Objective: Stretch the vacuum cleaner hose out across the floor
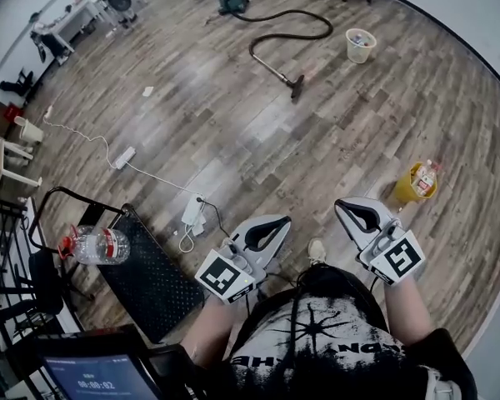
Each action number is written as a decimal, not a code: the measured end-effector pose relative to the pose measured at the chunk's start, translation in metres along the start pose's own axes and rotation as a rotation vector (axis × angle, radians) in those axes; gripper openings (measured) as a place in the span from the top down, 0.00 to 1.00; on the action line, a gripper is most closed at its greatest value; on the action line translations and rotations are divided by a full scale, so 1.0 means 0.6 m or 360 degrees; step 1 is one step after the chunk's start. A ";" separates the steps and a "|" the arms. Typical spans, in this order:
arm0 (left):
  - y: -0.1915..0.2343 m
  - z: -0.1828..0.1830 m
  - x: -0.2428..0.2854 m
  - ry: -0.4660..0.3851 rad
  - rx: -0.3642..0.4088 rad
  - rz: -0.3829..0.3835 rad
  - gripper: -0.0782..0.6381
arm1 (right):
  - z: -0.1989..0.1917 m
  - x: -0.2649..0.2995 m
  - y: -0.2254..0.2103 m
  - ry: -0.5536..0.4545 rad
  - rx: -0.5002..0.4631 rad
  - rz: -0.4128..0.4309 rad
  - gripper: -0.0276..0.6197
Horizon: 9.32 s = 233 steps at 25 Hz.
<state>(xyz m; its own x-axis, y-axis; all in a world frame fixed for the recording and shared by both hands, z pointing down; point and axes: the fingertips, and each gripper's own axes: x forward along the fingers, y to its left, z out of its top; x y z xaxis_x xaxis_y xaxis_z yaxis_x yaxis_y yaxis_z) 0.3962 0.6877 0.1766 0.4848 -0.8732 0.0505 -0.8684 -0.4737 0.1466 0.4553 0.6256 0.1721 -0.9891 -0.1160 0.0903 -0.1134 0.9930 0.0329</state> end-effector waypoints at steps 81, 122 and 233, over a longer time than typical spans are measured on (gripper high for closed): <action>1.000 0.202 0.456 -0.0009 0.0019 0.0178 0.89 | 0.071 0.789 -0.806 -0.0112 0.0018 0.0273 0.95; 1.622 0.287 0.538 -0.0053 -0.0037 0.0290 0.89 | 0.093 1.318 -1.142 0.0045 -0.0021 0.0272 0.95; 2.479 -0.437 1.115 0.0288 0.0076 -0.0066 0.89 | -1.642 1.756 -1.693 0.2117 0.0625 -0.0134 0.62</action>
<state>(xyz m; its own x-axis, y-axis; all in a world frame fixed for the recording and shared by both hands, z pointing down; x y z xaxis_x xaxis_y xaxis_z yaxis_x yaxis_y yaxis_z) -0.5438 -0.5709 0.6872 0.5271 -0.8200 0.2231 -0.8493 -0.5174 0.1051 -0.3795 -0.5273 1.2145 -0.1723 0.1112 0.9788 -0.4056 0.8975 -0.1733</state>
